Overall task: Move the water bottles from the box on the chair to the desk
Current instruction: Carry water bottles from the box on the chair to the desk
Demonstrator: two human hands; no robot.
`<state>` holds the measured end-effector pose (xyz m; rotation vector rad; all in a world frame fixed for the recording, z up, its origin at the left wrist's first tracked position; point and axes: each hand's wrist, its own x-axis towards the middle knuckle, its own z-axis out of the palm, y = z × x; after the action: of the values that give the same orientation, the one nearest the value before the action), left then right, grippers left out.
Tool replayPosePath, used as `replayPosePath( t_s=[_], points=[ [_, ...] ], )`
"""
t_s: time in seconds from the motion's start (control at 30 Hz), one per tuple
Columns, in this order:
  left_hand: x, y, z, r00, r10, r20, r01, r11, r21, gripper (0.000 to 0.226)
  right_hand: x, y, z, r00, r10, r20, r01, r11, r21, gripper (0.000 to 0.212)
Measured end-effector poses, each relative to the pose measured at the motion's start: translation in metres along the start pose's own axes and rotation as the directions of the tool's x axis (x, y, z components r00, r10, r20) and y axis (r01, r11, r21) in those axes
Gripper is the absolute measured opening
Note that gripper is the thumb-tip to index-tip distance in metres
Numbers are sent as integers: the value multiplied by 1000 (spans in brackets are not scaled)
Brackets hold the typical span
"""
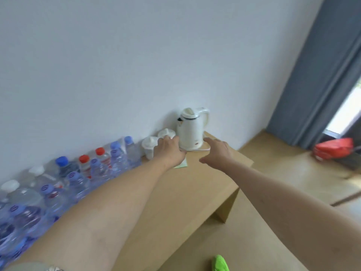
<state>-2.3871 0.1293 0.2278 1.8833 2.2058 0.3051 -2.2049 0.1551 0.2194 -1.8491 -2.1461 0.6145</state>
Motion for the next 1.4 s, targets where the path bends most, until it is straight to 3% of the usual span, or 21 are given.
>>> replayPosePath(
  t_s=[0.33, 0.5, 0.73, 1.13, 1.4],
  points=[
    [-21, 240, 50, 903, 407, 140, -418, 907, 56, 61, -97, 199, -93, 917, 367, -154, -362, 930, 60, 87],
    [-52, 382, 93, 839, 515, 178, -519, 855, -27, 65, -165, 316, -143, 828, 528, -190, -524, 849, 73, 89],
    [-138, 587, 176, 677, 693, 249, -700, 710, -73, 67, -272, 476, -206, 659, 718, -225, -697, 695, 177, 90],
    [-282, 854, 298, 252, 876, 410, -916, 352, -190, 67, -441, 690, -281, 265, 939, -217, -881, 328, 342, 89],
    [-327, 1036, 395, -12, 919, 394, -963, 95, -251, 69, -491, 846, -341, 30, 971, -238, -892, 134, 433, 90]
  ],
)
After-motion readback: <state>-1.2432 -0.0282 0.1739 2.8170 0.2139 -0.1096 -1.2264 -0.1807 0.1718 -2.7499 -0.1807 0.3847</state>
